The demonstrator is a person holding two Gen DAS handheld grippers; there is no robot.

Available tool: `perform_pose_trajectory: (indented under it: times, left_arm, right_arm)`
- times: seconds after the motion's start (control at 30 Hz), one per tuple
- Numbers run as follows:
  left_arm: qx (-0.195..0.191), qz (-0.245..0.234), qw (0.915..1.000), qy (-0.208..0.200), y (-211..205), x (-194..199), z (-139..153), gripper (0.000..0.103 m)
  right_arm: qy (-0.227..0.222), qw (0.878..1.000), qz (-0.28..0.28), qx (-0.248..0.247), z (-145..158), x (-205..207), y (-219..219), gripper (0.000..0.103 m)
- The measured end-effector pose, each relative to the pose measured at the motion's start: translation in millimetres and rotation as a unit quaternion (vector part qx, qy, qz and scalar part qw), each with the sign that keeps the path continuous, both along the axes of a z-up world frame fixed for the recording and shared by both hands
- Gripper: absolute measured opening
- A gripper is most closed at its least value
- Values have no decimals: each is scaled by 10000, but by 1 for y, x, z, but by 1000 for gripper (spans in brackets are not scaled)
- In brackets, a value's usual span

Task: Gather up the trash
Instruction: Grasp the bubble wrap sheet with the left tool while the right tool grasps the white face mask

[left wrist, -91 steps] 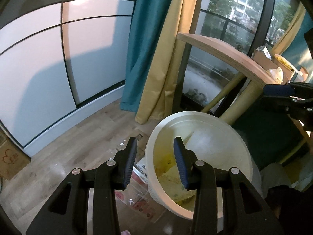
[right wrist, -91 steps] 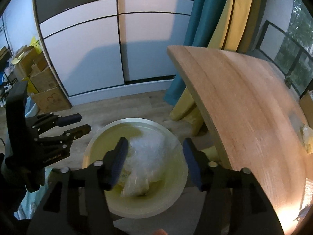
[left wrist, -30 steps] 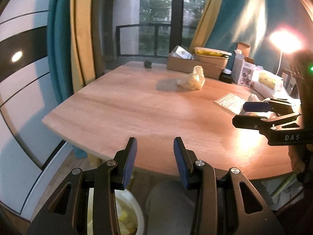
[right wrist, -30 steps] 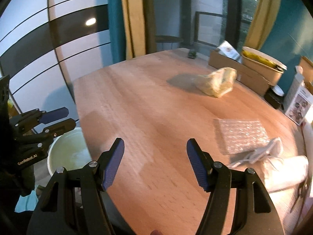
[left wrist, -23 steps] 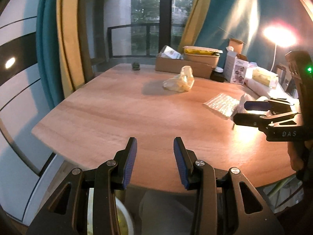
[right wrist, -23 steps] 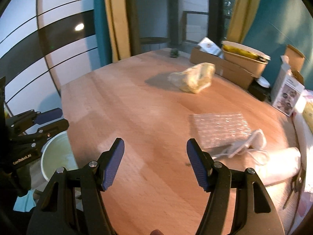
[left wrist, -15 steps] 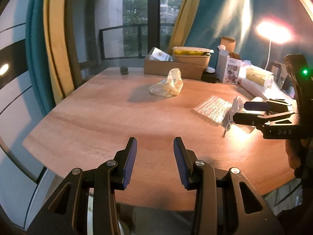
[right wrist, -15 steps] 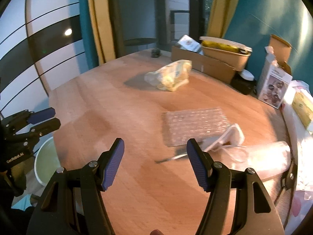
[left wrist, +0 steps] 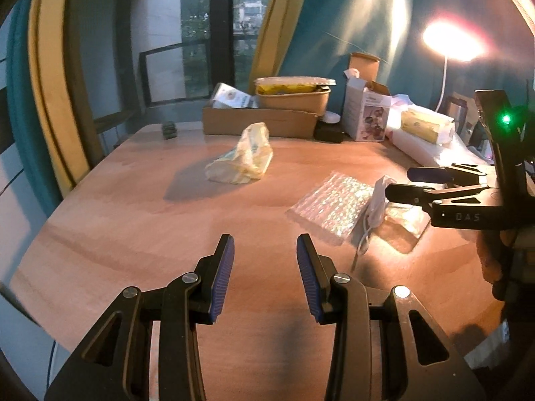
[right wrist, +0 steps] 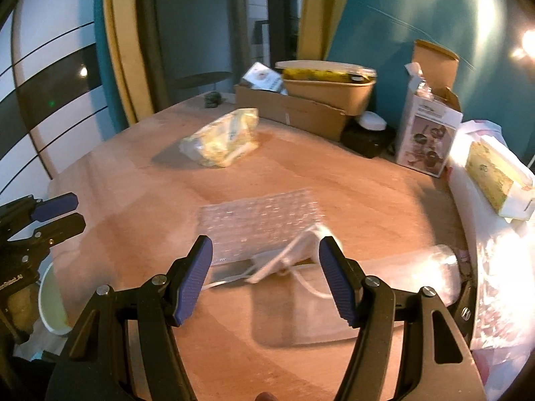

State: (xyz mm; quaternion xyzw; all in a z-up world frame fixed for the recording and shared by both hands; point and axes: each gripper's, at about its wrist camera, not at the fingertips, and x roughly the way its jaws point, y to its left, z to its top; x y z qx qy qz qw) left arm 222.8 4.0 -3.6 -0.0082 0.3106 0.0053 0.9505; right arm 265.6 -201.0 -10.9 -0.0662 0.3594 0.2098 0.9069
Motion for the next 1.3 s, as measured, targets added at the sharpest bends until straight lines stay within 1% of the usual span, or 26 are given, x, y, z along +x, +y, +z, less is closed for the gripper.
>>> perform_pose_trajectory:
  times: [0.2, 0.43, 0.6, 0.67, 0.7, 0.73, 0.77, 0.8, 0.83, 0.93, 1.0, 1.13, 1.2, 1.23, 1.3]
  left_arm:
    - [-1, -208, 9997, 159, -16, 29, -5, 41]
    - [-28, -481, 9983, 336, -33, 66, -10, 42]
    - [-33, -641, 9964, 546, -46, 92, -17, 42]
    - [-27, -699, 9957, 613, -50, 100, -20, 45]
    - [-17, -738, 9951, 653, -53, 104, -22, 48]
    - [-14, -780, 9945, 698, -55, 109, -24, 54]
    - [-20, -837, 9936, 752, -58, 114, -26, 56]
    - [-21, -902, 9926, 810, -60, 117, -28, 56]
    - [-12, -943, 9918, 859, -62, 121, -30, 57]
    - [55, -1056, 9892, 1013, -68, 130, -35, 57]
    - [149, -1095, 9875, 1121, -73, 135, -38, 57]
    - [277, -1320, 9836, 1198, -83, 136, -42, 57]
    - [352, -1363, 9810, 1337, -87, 139, -48, 57]
    - [359, -1370, 9795, 1434, -88, 140, -52, 56]
    - [263, -1360, 9797, 1446, -86, 141, -53, 57]
  right_arm:
    - [106, 9999, -131, 38, -7, 20, -15, 66]
    - [277, 9994, -155, 126, -19, 39, -23, 66]
    - [455, 9986, -7, 268, -31, 45, -24, 66]
    - [585, 9977, 81, 336, -35, 47, -24, 56]
    - [590, 9974, 107, 391, -35, 47, -25, 48]
    - [590, 9973, 117, 413, -35, 48, -25, 42]
    - [582, 9974, 135, 412, -35, 48, -26, 38]
    - [590, 9973, 144, 416, -35, 49, -27, 30]
    - [596, 9972, 141, 426, -35, 50, -28, 24]
    - [569, 9971, 38, 500, -34, 52, -34, 21]
    - [499, 9972, -63, 553, -31, 52, -40, 20]
    - [395, 9964, -138, 731, -23, 50, -46, 20]
    - [306, 9962, -194, 787, -18, 47, -49, 20]
    - [295, 9960, -209, 811, -16, 46, -50, 20]
    - [259, 9960, -229, 820, -13, 44, -51, 20]
